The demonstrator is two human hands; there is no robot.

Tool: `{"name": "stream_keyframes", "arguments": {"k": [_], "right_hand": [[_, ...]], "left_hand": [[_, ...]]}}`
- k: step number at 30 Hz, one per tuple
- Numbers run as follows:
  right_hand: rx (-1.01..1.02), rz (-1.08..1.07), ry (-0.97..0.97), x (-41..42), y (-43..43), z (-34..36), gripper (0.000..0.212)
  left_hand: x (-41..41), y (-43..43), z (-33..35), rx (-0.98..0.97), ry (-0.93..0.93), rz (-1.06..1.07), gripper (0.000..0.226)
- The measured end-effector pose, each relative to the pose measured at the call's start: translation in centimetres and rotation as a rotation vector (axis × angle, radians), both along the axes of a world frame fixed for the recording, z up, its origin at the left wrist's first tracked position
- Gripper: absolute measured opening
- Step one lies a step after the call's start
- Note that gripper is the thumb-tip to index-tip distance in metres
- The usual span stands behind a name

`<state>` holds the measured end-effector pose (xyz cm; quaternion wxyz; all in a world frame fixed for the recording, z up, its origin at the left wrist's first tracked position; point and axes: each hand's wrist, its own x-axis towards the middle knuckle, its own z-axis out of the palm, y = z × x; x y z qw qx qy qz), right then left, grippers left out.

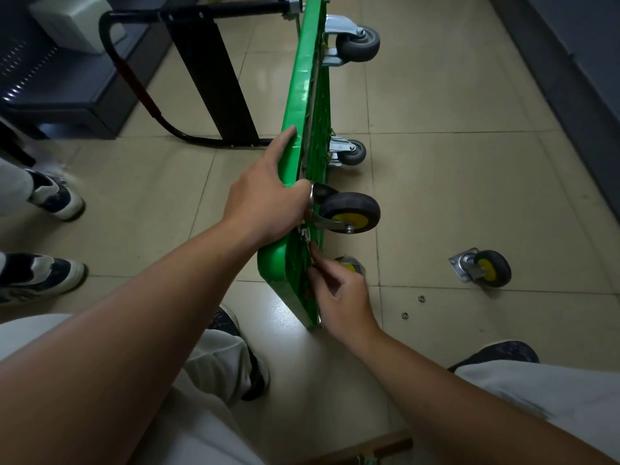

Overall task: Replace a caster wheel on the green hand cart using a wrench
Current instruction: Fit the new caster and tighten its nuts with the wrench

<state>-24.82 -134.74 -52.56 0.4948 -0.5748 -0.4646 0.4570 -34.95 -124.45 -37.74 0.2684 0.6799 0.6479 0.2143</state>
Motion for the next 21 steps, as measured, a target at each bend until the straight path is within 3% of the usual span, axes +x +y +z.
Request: {"name": "stream_keyframes", "arguments": {"k": [6,12,15,21], "right_hand": [[-0.172,-0.028,0.159,0.1,0.5,3.9,0.02],[-0.392,-0.104,0.372,-0.7,1.8,7.5,0.02],[-0.344,-0.087,0.275,-0.4,0.3,5.9,0.017],[-0.059,-0.134,-0.01,0.3,-1.7,2.0,0.036]], "left_hand": [[0.1,-0.2,0.0,0.006,-0.007,0.004,0.076],[-0.1,-0.2,0.0,0.006,-0.014,-0.001,0.075],[-0.2,-0.1,0.0,0.003,-0.013,-0.01,0.075],[0.0,0.0,-0.1,-0.002,-0.005,-0.014,0.076]]}}
